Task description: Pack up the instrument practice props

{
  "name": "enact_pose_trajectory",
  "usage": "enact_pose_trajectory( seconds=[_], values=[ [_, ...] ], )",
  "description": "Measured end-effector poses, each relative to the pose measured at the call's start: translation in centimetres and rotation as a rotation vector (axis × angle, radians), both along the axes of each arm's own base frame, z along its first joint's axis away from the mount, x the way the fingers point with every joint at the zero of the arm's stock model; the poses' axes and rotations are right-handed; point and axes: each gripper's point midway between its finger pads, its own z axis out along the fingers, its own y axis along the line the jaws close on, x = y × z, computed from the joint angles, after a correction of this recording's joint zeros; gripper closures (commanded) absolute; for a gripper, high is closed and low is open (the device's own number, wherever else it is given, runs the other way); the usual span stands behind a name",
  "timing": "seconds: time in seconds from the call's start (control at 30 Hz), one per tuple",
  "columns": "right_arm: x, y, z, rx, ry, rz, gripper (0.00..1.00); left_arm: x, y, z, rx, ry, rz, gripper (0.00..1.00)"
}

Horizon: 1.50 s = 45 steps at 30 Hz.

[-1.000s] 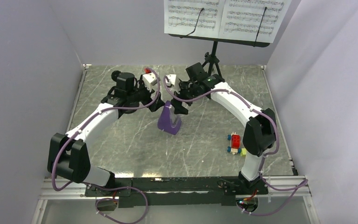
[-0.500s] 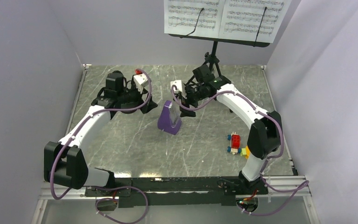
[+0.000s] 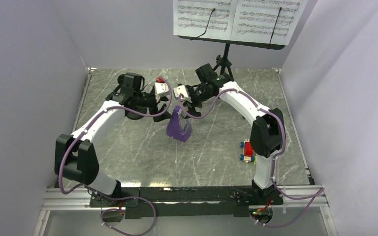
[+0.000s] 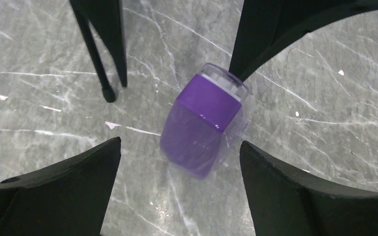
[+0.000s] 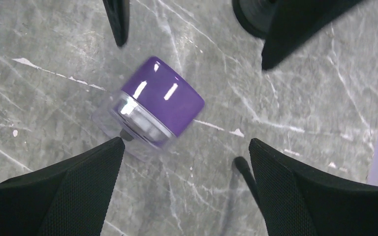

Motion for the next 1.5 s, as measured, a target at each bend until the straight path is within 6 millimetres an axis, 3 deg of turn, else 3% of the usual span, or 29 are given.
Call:
enact_pose_trajectory(
  seconds=[0.17,0.27,0.4,0.6,0.7,1.0,1.17,1.37,1.5],
  values=[
    [-1.7,1.1,-0.2,-0.006,-0.01,0.081,0.02,0.0,-1.2,-0.6,0.013,-0.005,-0.018,0.07],
    [-2.6,1.4,-0.5,-0.011,0.002,0.101,0.05,1.0,-1.2,-0.4,0.014,-0.04,0.024,0.07],
    [-3.4,0.4,-1.0,-0.016,0.018,0.093,0.07,1.7,0.2,-1.1,0.026,-0.048,0.127,0.07],
    [-5.0,-2.2,-0.3,-0.026,0.05,0.05,0.07,4.1,2.6,-0.9,0.009,-0.089,0.291,0.07],
    [-5.7,-2.8,0.2,-0.026,0.07,0.026,0.07,4.5,2.8,-0.8,-0.008,-0.085,0.326,0.06],
    [-5.4,-3.6,0.9,0.017,0.165,-0.079,0.02,1.6,3.7,-0.5,-0.017,-0.075,0.34,0.04],
    [-5.0,-2.7,1.5,0.026,0.138,-0.051,0.02,-0.8,4.3,0.0,-0.016,-0.075,0.332,0.02],
    [-4.1,-0.2,1.0,0.008,0.149,0.003,0.15,-2.8,4.2,-0.6,0.0,-0.03,0.279,0.02],
    [-4.6,0.4,0.1,-0.028,0.192,0.03,0.2,-3.7,4.5,-1.4,0.025,-0.018,0.256,0.03]
  ],
)
